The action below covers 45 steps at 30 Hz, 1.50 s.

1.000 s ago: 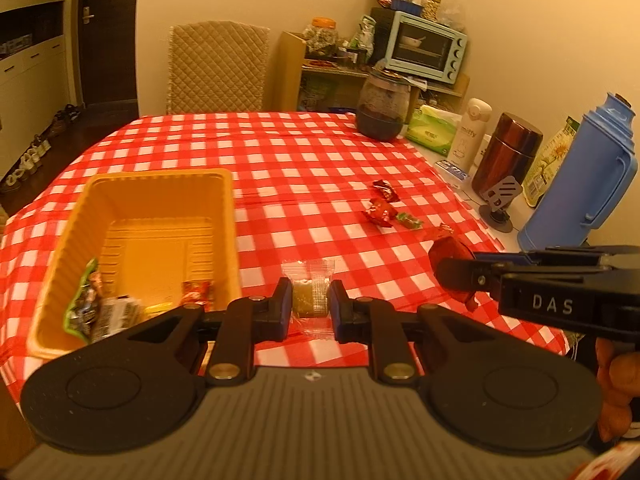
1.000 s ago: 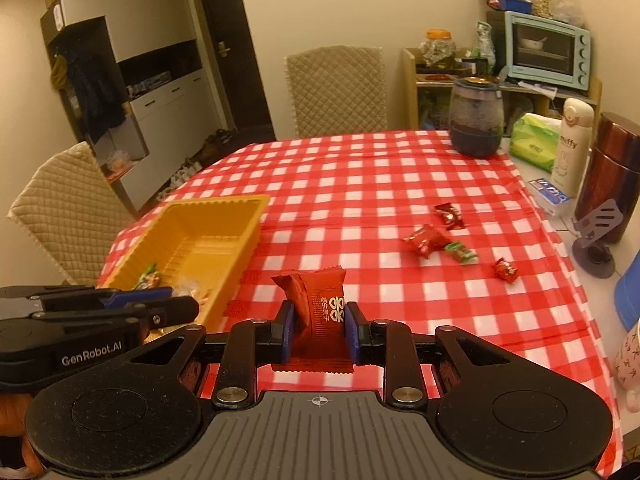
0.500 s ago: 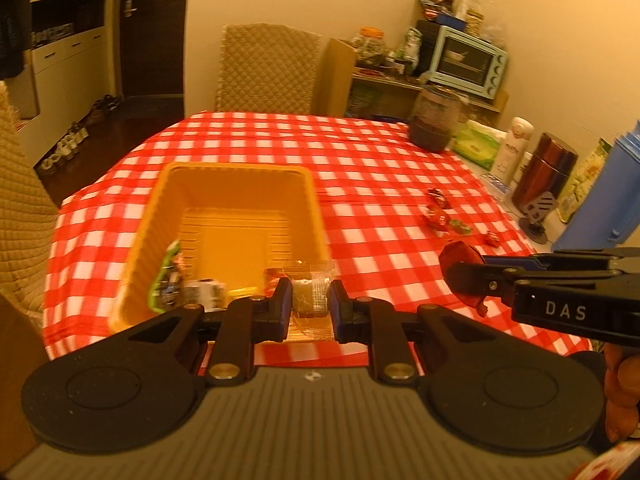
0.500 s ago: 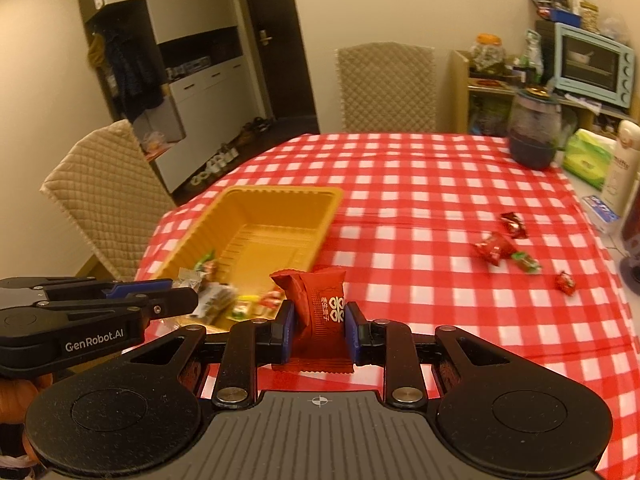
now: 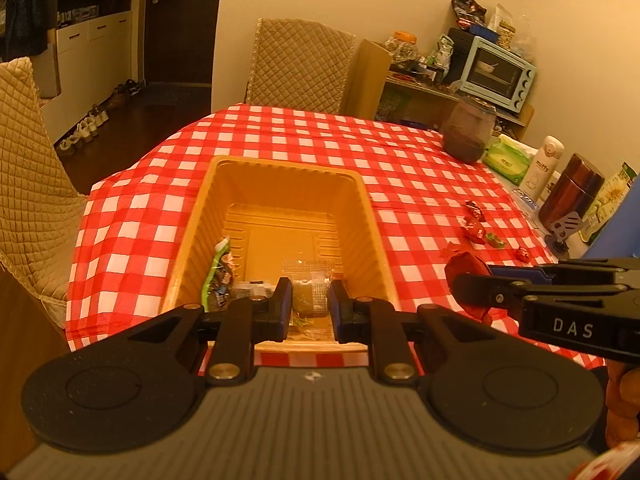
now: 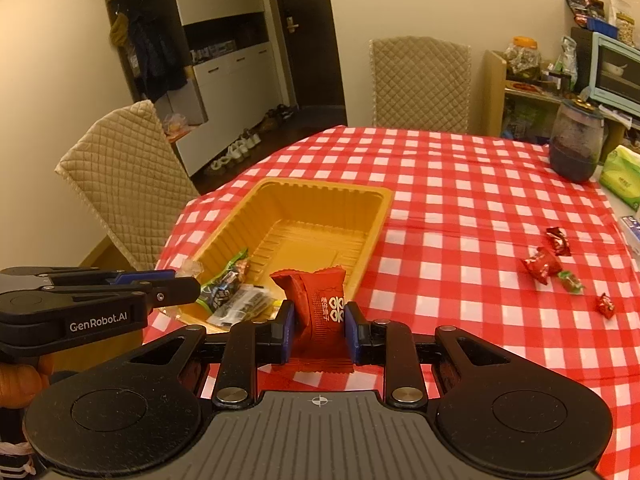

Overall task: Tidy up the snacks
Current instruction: 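Carry the clear candy in the left tool and red packet in the right tool over the orange tray, then open the left tool to drop the clear candy while the right tool drops the red packet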

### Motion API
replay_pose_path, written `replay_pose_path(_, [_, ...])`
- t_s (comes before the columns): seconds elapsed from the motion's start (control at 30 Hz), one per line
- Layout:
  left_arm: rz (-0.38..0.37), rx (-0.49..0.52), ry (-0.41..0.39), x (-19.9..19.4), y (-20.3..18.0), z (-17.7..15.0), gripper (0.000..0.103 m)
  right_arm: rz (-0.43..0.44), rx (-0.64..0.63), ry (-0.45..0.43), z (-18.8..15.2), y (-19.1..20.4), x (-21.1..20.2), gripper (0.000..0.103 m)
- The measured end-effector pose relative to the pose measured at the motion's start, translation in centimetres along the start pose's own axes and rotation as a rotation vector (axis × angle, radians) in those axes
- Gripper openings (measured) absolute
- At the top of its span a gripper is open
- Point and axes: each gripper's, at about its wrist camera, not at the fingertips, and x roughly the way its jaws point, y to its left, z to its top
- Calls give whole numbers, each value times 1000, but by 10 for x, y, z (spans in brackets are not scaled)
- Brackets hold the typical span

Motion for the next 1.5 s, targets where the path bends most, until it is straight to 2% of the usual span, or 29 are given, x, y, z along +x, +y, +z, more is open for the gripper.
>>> replay_pose_path(0.23, [8, -12, 13, 17, 18, 11, 18, 12, -1, 18, 9, 4, 26, 27])
replay_pose_path(0.6, [4, 21, 44, 50, 29, 26, 18, 25, 31, 44, 21, 3, 70, 27])
replay_pose_path(1.1, [-16, 21, 98, 87, 37, 31, 18, 20, 89, 68, 20, -8, 101, 27])
replay_pose_path(1.13, [-14, 20, 107, 90, 37, 31, 19, 19, 95, 67, 19, -9, 102, 27])
replay_pose_path(1.2, [-1, 25, 109, 92, 37, 29, 29, 19, 106, 67, 18, -11, 103, 27])
replay_pose_path(1.37, [36, 34, 92, 83, 39, 25, 35, 19, 110, 73, 15, -12, 105, 27])
replay_pose_path(1.5, [51, 12, 80, 75, 46, 23, 44, 25, 114, 68, 15, -10, 105, 27])
